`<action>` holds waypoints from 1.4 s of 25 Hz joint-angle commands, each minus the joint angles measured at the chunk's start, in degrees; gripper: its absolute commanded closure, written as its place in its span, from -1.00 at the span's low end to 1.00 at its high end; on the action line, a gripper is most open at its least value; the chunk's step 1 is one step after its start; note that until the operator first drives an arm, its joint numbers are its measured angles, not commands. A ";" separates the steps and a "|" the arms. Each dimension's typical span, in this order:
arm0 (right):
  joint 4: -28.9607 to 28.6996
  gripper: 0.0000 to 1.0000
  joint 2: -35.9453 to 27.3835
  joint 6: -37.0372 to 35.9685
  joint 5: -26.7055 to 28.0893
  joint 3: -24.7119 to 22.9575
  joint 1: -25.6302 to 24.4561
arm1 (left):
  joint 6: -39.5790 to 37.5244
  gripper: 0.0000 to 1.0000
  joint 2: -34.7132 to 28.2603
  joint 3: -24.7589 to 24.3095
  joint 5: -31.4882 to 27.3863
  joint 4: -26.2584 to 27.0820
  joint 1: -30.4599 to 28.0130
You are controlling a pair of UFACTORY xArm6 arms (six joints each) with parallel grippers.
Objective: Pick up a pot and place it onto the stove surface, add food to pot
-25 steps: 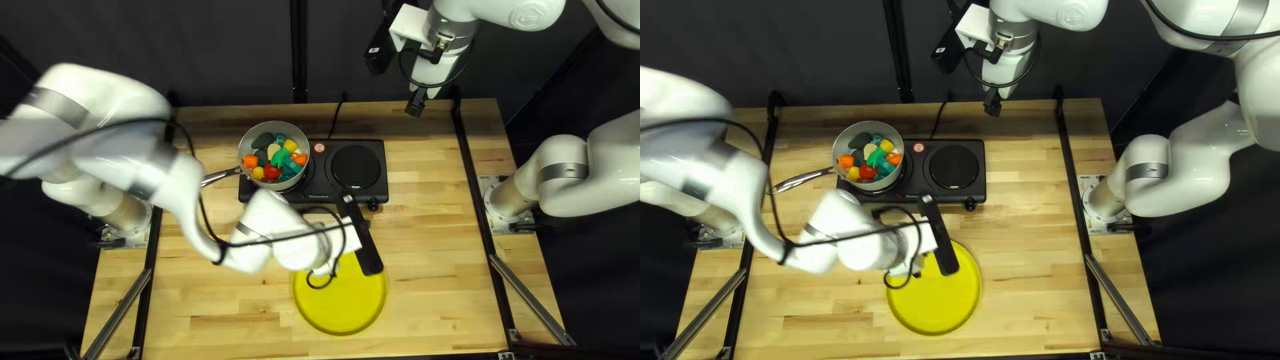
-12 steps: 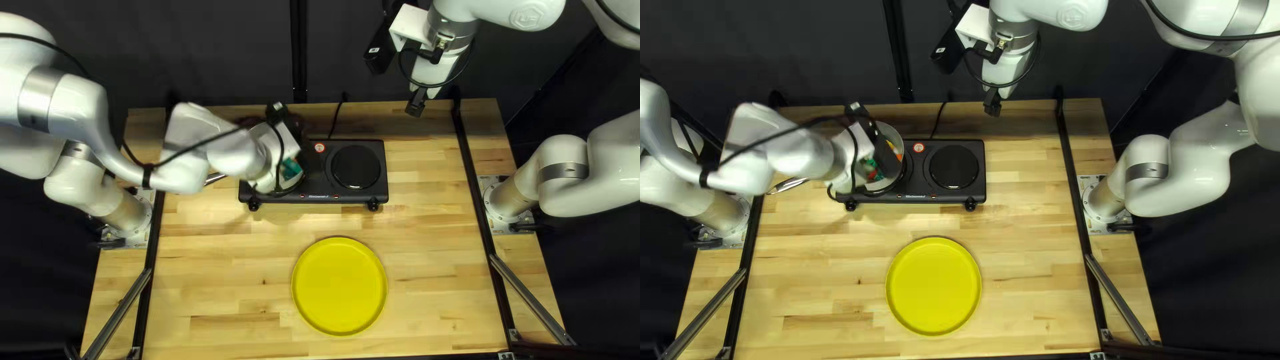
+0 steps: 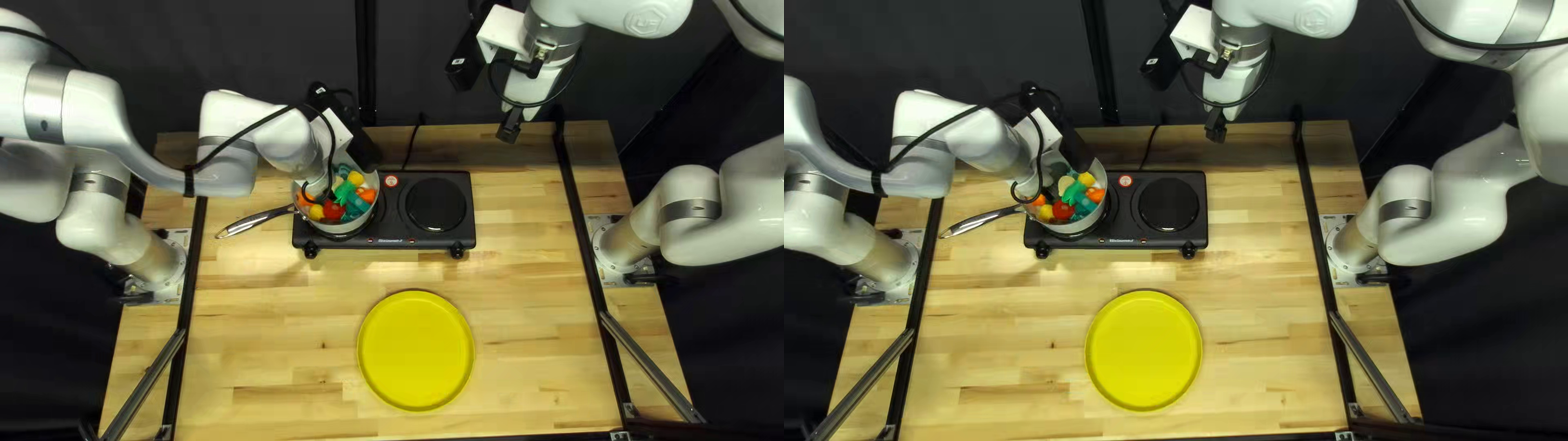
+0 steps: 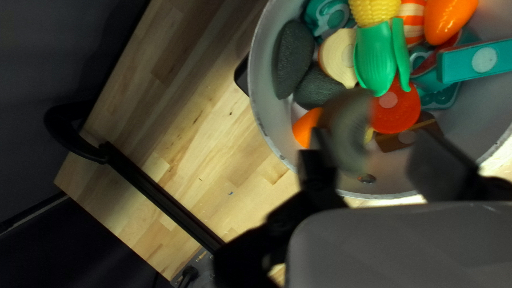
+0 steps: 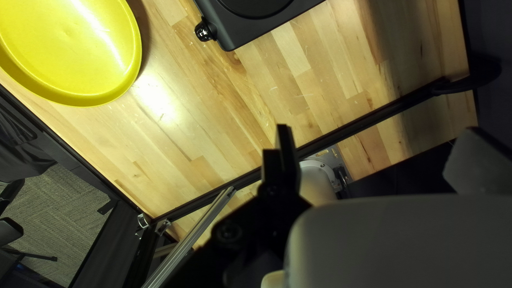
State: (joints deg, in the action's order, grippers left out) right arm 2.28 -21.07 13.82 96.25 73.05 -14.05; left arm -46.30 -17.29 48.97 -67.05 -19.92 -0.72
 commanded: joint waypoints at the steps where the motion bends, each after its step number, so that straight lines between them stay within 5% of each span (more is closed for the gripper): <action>1: 0.00 -1.00 0.00 0.00 0.00 0.00 0.00 | -1.58 -1.00 -0.10 2.00 -2.78 0.08 -3.02; 5: 0.00 -1.00 0.00 0.00 0.00 0.00 0.00 | 1.03 -1.00 1.53 4.60 -3.49 2.71 -4.46; 11: 0.00 -1.00 0.00 0.00 0.00 0.00 0.00 | 30.56 -1.00 -0.65 2.98 -1.28 20.09 1.56; 14: 0.00 -1.00 0.00 0.00 0.00 0.00 0.00 | 36.68 -1.00 -2.10 2.58 -3.08 24.10 1.30; 20: 0.00 -1.00 0.00 0.00 0.00 0.00 0.00 | 37.04 -1.00 -3.12 6.03 -8.35 25.76 -4.32; 29: 0.00 -1.00 0.00 0.00 0.00 0.00 0.00 | 37.04 -1.00 -3.12 6.03 -8.35 25.76 -4.32; 35: 0.00 -1.00 0.00 0.00 0.00 0.00 0.00 | 30.54 -1.00 -7.31 6.97 -13.64 24.36 -9.35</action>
State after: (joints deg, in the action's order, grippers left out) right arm 2.28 -21.07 13.82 96.25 73.05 -14.05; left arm -13.30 -23.08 55.58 -78.77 5.14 -8.24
